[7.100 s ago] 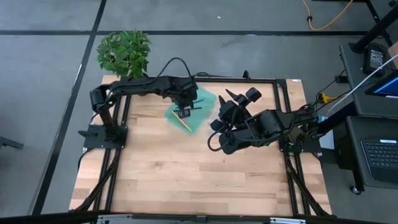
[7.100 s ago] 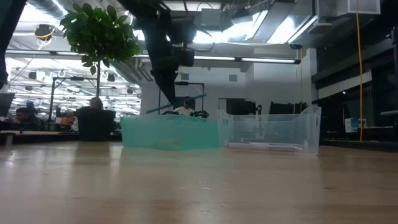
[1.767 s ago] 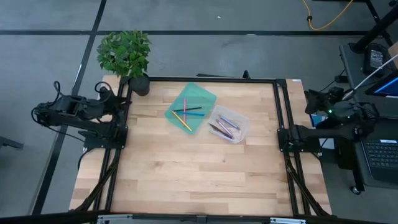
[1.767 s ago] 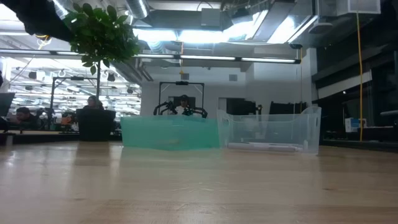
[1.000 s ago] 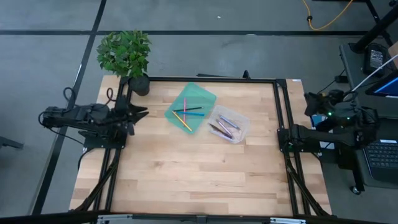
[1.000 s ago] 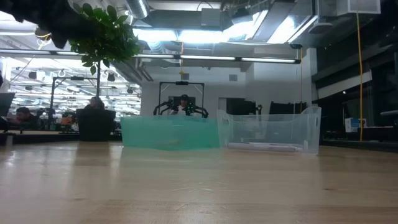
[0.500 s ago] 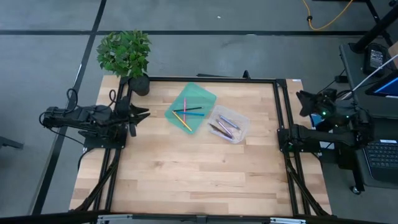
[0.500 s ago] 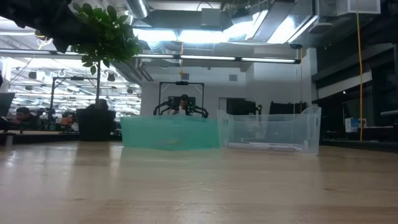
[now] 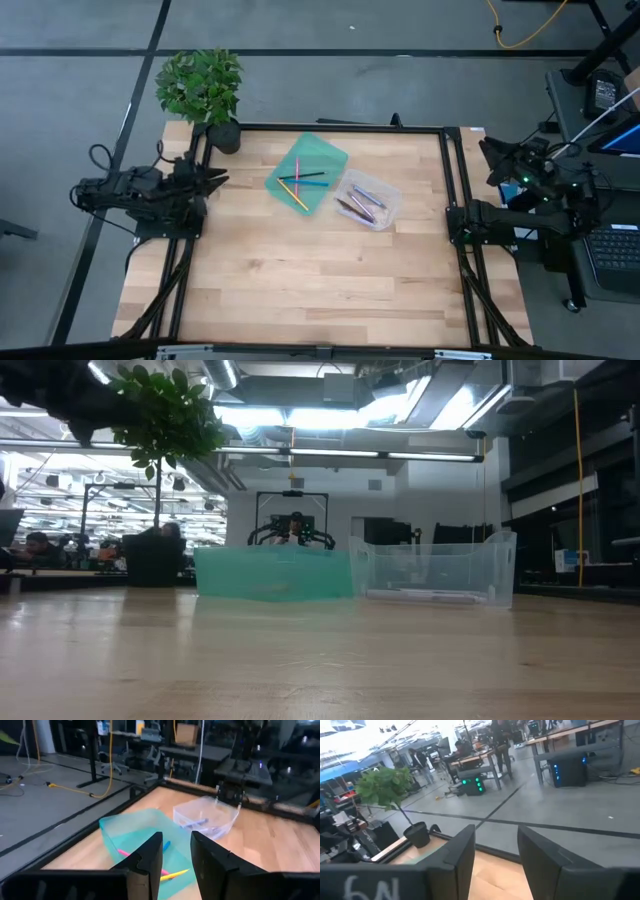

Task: Sort pens & pencils
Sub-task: Return to Home Position

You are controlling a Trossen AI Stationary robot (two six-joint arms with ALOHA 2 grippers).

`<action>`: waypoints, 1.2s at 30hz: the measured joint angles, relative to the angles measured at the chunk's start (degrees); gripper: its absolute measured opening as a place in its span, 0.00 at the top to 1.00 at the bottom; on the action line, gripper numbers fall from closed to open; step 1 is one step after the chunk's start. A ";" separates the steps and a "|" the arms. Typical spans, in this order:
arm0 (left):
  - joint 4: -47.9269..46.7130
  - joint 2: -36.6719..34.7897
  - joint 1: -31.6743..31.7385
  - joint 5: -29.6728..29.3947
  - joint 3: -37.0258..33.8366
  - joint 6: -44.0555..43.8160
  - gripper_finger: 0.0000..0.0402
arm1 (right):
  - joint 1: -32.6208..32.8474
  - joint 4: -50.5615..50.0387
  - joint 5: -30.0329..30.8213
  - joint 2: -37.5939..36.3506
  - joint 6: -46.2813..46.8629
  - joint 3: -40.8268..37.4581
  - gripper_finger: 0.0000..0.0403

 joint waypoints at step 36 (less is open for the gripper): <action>-0.95 -0.62 0.00 2.58 0.68 -1.25 0.77 | -6.21 35.65 -24.99 -0.04 -3.15 -26.22 0.63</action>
